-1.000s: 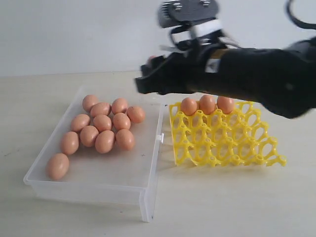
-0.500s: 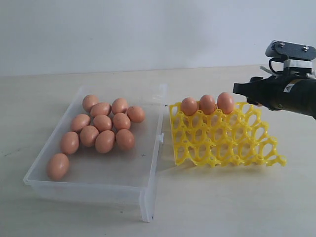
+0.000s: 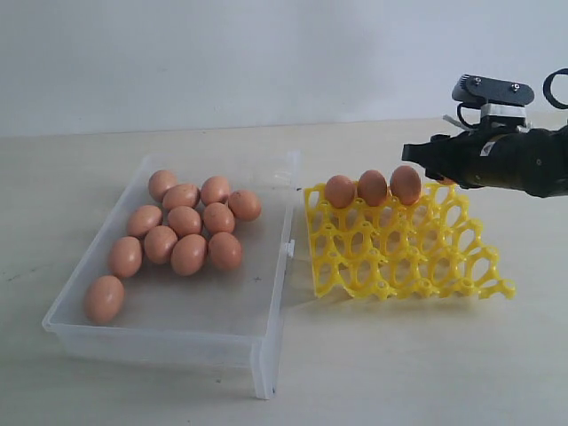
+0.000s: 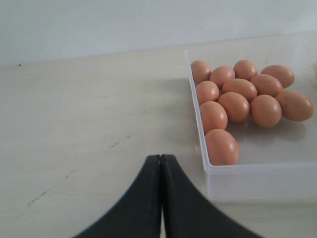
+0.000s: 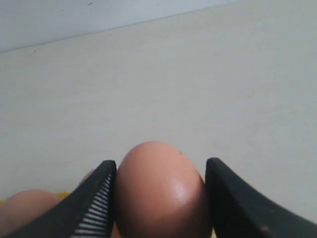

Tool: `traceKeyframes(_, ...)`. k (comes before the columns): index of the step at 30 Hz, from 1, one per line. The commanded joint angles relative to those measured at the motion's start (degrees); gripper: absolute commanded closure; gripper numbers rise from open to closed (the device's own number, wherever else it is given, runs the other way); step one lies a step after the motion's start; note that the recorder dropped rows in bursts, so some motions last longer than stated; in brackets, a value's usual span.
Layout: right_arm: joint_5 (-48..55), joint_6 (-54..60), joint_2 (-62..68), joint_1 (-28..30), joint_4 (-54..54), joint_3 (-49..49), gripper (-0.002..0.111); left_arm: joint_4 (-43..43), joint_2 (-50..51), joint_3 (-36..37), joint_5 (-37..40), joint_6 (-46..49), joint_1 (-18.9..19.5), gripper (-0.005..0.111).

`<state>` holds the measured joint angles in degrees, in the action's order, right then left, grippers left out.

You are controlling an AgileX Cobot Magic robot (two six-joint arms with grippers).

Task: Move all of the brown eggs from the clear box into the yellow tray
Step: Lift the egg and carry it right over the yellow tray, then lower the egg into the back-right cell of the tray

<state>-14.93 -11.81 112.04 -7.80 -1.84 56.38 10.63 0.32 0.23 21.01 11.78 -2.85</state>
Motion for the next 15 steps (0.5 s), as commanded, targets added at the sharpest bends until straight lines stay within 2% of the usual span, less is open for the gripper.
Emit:
traceKeyframes(1,-0.4,-0.4,0.1,0.5,0.6,0.6,0.108,0.1,-0.3,-0.2,-0.6,0.0,0.1,0.107)
traceKeyframes(15,-1.0,-0.4,3.4,0.5,2.4,0.6,0.108,0.1,-0.3,-0.2,-0.6,0.0,0.1,0.107)
